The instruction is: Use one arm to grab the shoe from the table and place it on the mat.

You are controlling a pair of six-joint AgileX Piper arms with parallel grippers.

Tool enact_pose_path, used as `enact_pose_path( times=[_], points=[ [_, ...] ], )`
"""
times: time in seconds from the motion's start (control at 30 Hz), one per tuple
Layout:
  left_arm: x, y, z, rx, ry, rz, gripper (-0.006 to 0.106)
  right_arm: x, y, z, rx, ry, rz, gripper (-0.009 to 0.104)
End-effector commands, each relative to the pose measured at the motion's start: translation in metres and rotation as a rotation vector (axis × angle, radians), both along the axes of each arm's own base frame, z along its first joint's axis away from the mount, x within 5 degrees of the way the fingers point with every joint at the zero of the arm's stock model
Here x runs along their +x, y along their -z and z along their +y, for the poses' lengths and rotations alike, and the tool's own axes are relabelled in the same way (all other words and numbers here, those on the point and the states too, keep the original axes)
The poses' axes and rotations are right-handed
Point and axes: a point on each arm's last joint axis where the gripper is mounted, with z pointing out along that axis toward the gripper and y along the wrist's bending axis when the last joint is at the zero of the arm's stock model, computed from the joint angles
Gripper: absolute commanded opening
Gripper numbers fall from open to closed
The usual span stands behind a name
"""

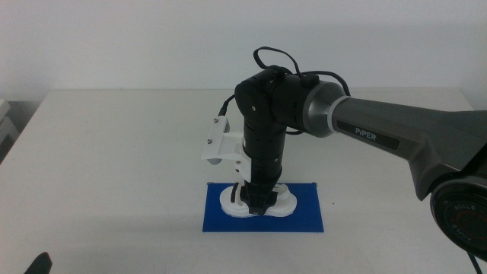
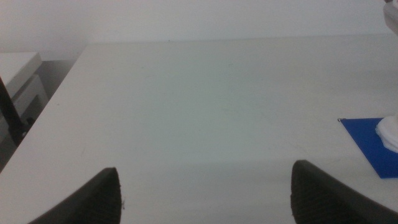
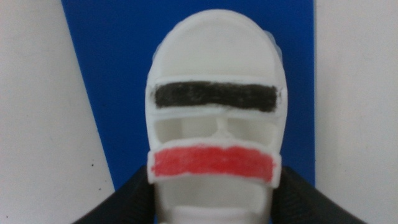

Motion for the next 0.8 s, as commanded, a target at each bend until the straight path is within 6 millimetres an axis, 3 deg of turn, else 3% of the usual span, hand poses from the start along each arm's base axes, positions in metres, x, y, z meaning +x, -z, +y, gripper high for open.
enact_pose_path(
  times=[0.0,0.2,0.43,0.6,0.77],
  points=[
    [0.001,-0.006,0.000,-0.016,-0.003,-0.086,0.094,0.002,-0.032,-0.005,0.044,0.001,-0.068,0.053],
    [0.001,-0.006,0.000,-0.016,-0.003,-0.086,0.094,-0.001,-0.045,-0.006,0.068,0.016,-0.086,0.083],
    [0.001,-0.006,0.000,-0.016,-0.003,-0.086,0.094,-0.005,-0.112,-0.038,0.219,0.289,-0.153,0.085],
    [0.001,-0.006,0.000,-0.016,-0.003,-0.086,0.094,-0.024,-0.160,-0.104,0.381,0.618,-0.241,0.080],
    [0.001,-0.006,0.000,-0.016,-0.003,-0.086,0.094,-0.065,-0.178,-0.176,0.543,0.832,-0.390,0.076]
  ],
)
